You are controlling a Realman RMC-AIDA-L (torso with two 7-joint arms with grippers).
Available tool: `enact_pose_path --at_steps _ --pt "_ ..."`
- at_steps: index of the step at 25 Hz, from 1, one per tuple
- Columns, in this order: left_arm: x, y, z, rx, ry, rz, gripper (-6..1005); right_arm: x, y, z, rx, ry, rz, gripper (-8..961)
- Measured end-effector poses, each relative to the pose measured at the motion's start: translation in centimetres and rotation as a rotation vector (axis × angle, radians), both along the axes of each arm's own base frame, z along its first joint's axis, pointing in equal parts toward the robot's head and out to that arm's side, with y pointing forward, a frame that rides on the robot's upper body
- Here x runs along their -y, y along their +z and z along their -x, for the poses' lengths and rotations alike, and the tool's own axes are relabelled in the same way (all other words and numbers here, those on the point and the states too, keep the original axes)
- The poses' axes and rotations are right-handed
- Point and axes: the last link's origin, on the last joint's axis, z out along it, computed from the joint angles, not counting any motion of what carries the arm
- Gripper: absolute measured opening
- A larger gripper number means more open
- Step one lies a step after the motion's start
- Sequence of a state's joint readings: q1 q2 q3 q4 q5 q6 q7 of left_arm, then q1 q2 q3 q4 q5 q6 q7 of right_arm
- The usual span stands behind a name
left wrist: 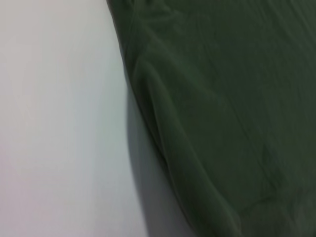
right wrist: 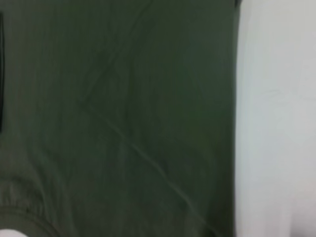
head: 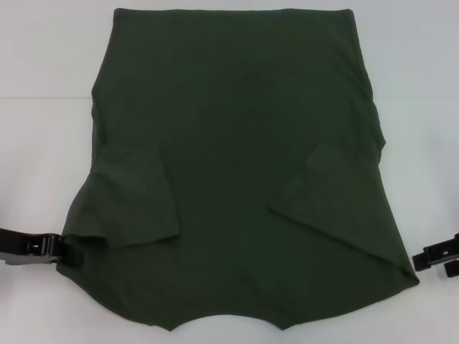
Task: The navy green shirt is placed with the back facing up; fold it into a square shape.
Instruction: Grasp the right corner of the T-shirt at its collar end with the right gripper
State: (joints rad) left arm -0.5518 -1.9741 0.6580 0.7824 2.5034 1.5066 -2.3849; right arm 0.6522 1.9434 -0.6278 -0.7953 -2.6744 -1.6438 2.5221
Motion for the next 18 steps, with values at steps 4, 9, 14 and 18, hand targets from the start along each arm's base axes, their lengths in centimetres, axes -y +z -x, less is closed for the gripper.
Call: enact_pose_path --at_steps 4,9,14,18 --pt "0.0 0.0 0.0 -0.002 -0.001 -0.003 39 0.0 -1.1 0.5 -0.013 0.038 0.020 866" --pt "0.0 0.0 0.1 -0.003 -0.001 -0.004 39 -0.1 -2.2 0.9 0.002 0.063 0.044 865" --pt "-0.1 0.0 0.0 -0.004 -0.002 -0.006 39 -0.2 -2.6 0.8 0.022 0.076 0.049 865" --pt "-0.1 0.0 0.0 -0.004 -0.002 -0.007 39 -0.3 -2.7 0.8 0.025 0.080 0.044 865"
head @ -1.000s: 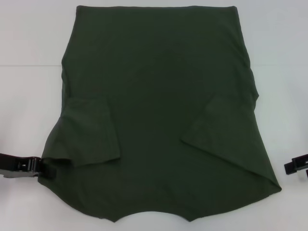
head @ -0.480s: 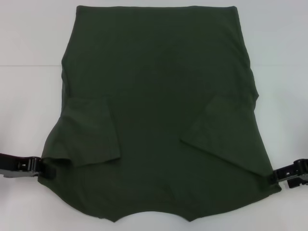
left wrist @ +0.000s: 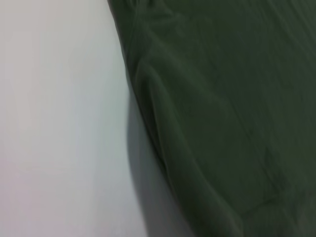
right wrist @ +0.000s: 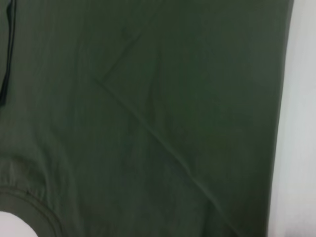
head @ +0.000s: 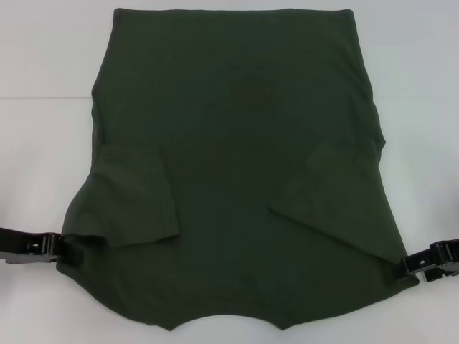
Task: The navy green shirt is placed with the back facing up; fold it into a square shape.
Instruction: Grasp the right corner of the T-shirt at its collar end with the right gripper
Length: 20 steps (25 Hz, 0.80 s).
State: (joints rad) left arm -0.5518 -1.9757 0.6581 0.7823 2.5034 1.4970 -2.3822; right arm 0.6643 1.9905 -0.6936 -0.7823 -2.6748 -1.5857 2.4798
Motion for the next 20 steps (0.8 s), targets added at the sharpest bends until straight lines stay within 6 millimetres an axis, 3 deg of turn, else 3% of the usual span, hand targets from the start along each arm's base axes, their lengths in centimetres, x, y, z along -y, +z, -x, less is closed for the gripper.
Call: enact_pose_path --at_steps 20 --pt "-0.1 0.1 0.0 0.005 -0.001 -0.014 38 -0.7 -2.2 1.6 -0.009 0.052 0.037 866"
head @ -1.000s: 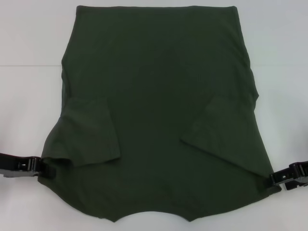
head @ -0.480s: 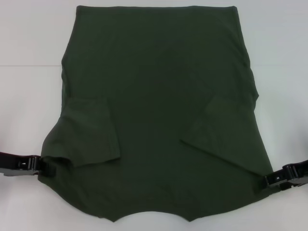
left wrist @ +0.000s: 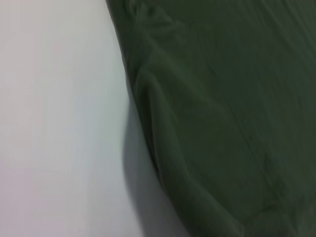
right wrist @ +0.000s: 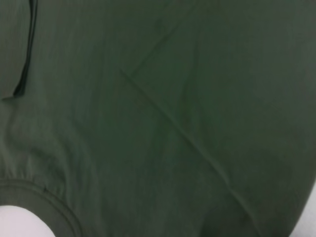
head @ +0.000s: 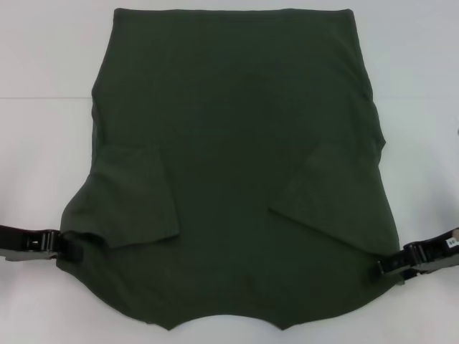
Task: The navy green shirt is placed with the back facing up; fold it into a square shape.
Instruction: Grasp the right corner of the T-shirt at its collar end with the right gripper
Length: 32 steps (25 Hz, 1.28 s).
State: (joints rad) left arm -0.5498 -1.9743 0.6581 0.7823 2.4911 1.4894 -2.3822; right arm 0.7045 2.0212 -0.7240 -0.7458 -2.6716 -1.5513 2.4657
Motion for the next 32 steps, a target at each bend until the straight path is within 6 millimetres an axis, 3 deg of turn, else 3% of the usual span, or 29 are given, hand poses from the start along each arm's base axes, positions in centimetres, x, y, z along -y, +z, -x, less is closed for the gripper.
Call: enact_pose_path --at_steps 10,26,32 --pt "0.06 -0.10 0.00 -0.001 -0.010 0.003 38 -0.41 -0.63 0.62 -0.007 0.020 0.003 861" --pt "0.35 -0.40 -0.04 0.008 -0.018 0.013 38 -0.17 -0.89 0.24 -0.005 0.017 -0.003 493" --pt "0.35 -0.38 -0.09 0.014 -0.020 0.010 38 -0.18 -0.91 0.28 -0.005 0.019 -0.002 275"
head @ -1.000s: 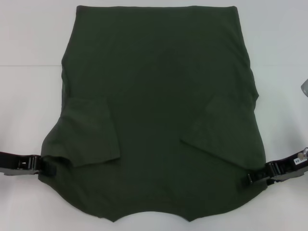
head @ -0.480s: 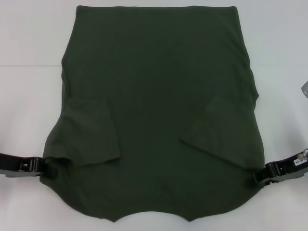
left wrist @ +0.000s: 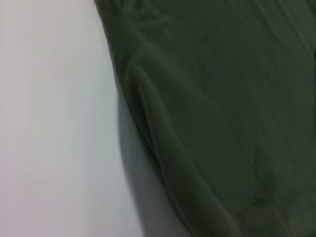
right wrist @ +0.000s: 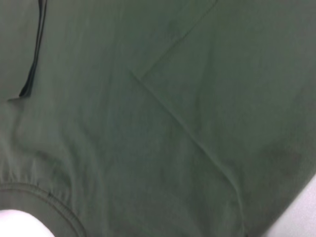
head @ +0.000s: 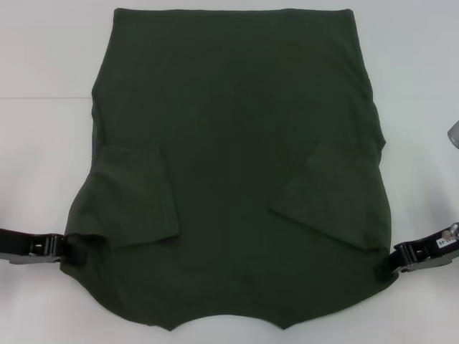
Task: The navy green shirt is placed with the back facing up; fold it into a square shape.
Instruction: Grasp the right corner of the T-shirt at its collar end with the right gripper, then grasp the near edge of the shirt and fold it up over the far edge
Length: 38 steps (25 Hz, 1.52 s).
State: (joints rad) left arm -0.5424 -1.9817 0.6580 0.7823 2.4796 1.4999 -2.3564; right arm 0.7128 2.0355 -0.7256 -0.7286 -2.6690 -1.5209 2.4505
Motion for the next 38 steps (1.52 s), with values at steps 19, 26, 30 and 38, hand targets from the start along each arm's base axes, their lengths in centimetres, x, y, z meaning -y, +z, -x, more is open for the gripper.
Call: enact_pose_path --at_steps 19,26,30,38 --pt "3.4 1.2 -0.2 0.130 0.034 0.224 38 3.3 2.4 0.5 -0.090 0.194 0.268 81" --pt "6.0 1.5 -0.8 0.209 0.040 0.400 39 5.6 3.0 0.1 -0.138 0.275 0.407 91" --pt "7.2 1.2 -0.8 0.230 0.042 0.465 39 7.1 2.2 -0.1 -0.176 0.323 0.483 96" --pt "8.9 0.7 -0.7 0.269 0.051 0.532 39 8.9 1.0 -0.9 -0.210 0.337 0.568 107"
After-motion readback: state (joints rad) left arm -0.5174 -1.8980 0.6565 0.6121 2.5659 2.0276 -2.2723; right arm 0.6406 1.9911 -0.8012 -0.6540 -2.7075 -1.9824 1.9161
